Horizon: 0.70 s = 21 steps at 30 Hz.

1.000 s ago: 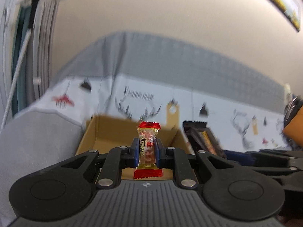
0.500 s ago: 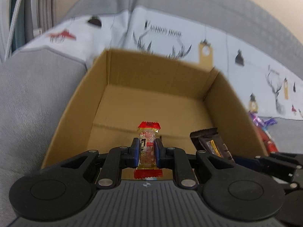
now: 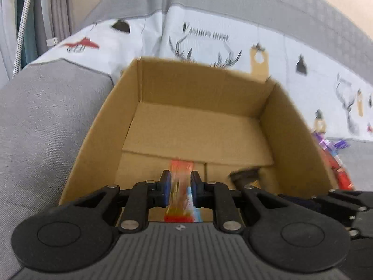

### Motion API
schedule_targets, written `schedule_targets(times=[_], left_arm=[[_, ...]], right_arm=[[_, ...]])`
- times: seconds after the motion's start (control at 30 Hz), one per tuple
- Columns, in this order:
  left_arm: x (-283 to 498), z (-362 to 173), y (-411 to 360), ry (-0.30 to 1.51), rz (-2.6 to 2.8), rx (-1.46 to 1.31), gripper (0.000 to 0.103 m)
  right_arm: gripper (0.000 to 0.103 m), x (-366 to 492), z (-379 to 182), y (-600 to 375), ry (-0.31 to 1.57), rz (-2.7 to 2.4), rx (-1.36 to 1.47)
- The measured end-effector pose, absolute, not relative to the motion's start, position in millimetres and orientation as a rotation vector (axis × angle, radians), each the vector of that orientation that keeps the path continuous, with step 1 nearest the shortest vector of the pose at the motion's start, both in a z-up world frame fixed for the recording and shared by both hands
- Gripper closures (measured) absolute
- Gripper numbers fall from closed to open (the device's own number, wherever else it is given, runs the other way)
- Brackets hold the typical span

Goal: Organize snacks
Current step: 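Open both tools to drop the candy and chocolate bar into the box, then move both tools back over the remaining snacks beside the box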

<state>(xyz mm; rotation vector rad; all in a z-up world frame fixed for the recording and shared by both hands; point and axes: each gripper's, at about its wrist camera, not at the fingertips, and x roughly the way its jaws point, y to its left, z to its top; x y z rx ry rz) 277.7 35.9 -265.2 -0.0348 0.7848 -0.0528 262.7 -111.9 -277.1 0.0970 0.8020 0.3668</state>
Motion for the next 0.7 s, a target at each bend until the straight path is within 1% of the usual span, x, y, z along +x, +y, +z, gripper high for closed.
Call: schedule_targets(times=[0.03,0.07,0.1,0.13,0.2,0.23,0.27,0.3,0.37,0.5,0.7], left_arm=[[273.7,-260.0,33.3,0.772,-0.054,-0.027,0.05],[269.2,-254.3,28.2,0.754,-0.046,-0.006,0.017],[264.4,-249.1,23.7,0.732,-0.038,0.018,0.006],[259.3,-243.9,19.0,0.711,-0.036,0.04,0.001],[250.5,-232.7,6.7,0.701,-0.03,0.075,0.0],[247.4,-227.3,1.4,0.701,-0.033,0.076,0.0],[243.6,-222.0,-3.9,0.709,-0.04,0.069,0.0],[240.7,-218.2,-7.5,0.717,-0.045,0.057,0.0],[235.0,-212.0,-14.2,0.738,-0.053,0.028,0.0],[215.4,-205.4,-35.1,0.719,-0.08,0.023,0.0],[181.8,-201.3,-64.0,0.698,-0.093,0.009,0.0]], right_arm=[[0.054,261.4,-274.1,-113.1,0.796,0.375,0.096],[0.041,258.3,-270.6,-115.7,0.785,0.382,0.109],[0.033,256.6,-267.8,-118.9,0.773,0.384,0.121],[0.02,252.5,-263.0,-123.0,0.756,0.385,0.132],[0.017,244.4,-253.8,-131.0,0.728,0.39,0.147],[0.011,240.8,-249.8,-135.2,0.717,0.386,0.154],[0.003,236.7,-245.3,-140.6,0.706,0.379,0.165],[0.0,232.1,-240.8,-147.4,0.697,0.376,0.182],[0.001,224.0,-233.9,-160.7,0.695,0.379,0.214],[0.001,204.2,-226.9,-179.5,0.7,0.357,0.223],[0.001,162.3,-222.9,-203.3,0.636,0.279,0.199]])
